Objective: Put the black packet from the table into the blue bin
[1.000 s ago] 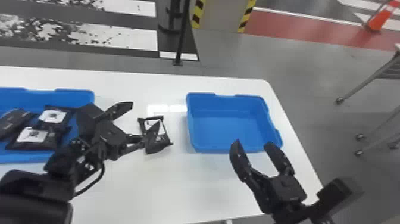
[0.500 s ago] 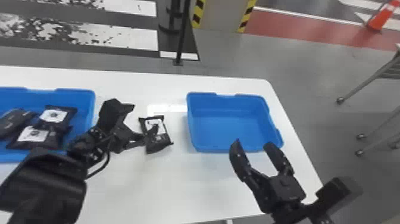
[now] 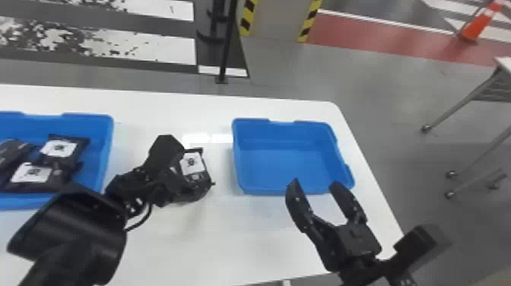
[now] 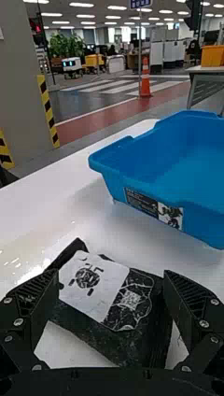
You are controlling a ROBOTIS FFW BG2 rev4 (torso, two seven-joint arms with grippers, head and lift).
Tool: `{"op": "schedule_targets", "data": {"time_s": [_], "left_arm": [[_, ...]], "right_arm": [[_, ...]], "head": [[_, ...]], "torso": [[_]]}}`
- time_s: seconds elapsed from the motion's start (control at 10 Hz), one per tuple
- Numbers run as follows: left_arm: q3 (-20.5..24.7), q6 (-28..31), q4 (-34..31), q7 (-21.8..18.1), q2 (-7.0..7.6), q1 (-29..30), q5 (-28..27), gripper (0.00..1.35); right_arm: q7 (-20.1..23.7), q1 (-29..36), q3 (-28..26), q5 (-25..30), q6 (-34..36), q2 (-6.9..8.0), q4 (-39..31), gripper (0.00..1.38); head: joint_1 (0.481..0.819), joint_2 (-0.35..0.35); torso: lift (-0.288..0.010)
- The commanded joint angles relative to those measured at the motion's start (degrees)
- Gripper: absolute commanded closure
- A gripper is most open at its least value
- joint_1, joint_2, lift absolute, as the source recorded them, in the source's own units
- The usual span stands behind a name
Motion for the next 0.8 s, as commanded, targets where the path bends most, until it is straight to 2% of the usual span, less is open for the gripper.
{"op": "schedule_targets", "data": {"time_s": [0.0,0.1,0.2,0.3,0.4,0.5,0.7], "left_arm": [[-0.41,0.41,1.61,0.02,-0.59,-0.87,-0.13,0.20],[-0.41,-0.15,2.17,0.38,-0.86,-1.15,-0.71,0.21],[-0.41,0.41,2.73,0.99,-1.12,-1.43,-1.50,0.34],[-0.41,2.24,3.15,0.90,-1.03,-1.43,-1.73,0.71],[-0.64,1.26,3.15,0.73,-0.68,-1.29,-3.10,1.10],[-1.56,2.52,3.15,0.11,-0.24,-1.58,-3.45,1.21],[-1.56,-0.57,3.15,-1.65,0.29,-2.70,-4.25,1.21]], "right_arm": [[0.21,-0.28,0.00,0.00,0.00,0.05,0.24,0.13],[0.21,-0.14,0.00,-0.23,0.00,0.05,0.38,0.13],[0.21,-0.14,0.00,-0.34,0.00,0.05,0.52,0.13],[0.21,-0.14,0.00,-0.34,0.00,0.05,0.38,0.13],[0.21,0.00,0.00,-0.57,0.00,0.05,0.38,0.13],[0.21,0.00,0.00,-0.57,0.00,0.05,0.38,0.13],[0.21,0.00,0.11,-0.46,0.00,0.05,0.66,0.13]], "head": [[0.695,-0.298],[0.695,-0.301],[0.695,-0.302],[0.695,-0.302],[0.695,-0.299],[0.695,-0.298],[0.695,-0.297]], "torso": [[-0.110],[-0.110],[-0.110],[-0.110],[-0.110],[-0.110],[-0.110]]}}
